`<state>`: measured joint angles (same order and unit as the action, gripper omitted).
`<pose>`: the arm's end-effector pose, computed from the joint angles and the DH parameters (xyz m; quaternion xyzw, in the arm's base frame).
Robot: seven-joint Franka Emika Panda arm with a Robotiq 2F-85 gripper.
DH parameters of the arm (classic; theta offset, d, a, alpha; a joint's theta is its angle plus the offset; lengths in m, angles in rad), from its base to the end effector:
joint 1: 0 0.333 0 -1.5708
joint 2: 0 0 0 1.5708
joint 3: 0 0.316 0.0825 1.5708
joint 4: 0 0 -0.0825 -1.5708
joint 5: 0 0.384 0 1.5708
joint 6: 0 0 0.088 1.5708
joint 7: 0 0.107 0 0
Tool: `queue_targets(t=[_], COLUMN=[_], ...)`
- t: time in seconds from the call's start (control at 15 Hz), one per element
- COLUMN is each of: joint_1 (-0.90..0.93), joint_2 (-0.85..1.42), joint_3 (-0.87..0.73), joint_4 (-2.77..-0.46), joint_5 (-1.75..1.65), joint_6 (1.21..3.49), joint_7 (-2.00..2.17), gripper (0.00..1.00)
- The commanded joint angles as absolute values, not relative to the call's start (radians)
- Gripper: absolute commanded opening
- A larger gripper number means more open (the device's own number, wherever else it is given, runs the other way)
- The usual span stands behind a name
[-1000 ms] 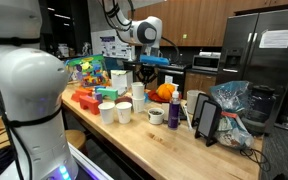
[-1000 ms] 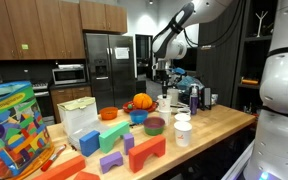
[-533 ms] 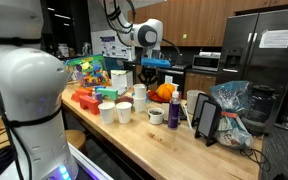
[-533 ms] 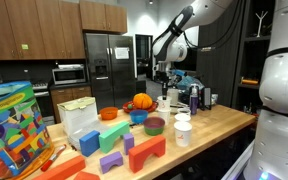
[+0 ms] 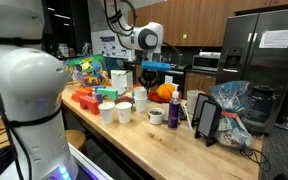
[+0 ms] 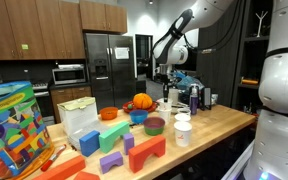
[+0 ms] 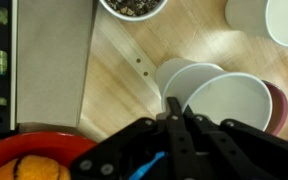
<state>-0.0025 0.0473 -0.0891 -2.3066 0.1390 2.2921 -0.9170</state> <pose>0.5072 -0.0435 0.3203 -0.9325 -0.3565 0.0033 0.0574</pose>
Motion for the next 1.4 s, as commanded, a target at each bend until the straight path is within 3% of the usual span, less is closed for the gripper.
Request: queue_targets(t=[0.0, 0.73, 0.8, 1.0, 1.33], joint_1=[-0.025, -0.026, -0.026, -0.026, -0.025], joint_2=[0.036, 0.045, 0.045, 0.042, 0.038], joint_3=[-0.064, -0.053, -0.053, -0.052, -0.051], joint_4=[-2.324, -2.371, -2.375, -2.376, -2.38], joint_5=[0.165, 0.149, 0.149, 0.151, 0.151], joint_6=[2.301, 2.354, 2.357, 2.359, 2.357], joint_7=[-0.944, -0.938, -0.936, -0.936, -0.934], gripper=[0.01, 0.01, 0.28, 0.39, 0.73])
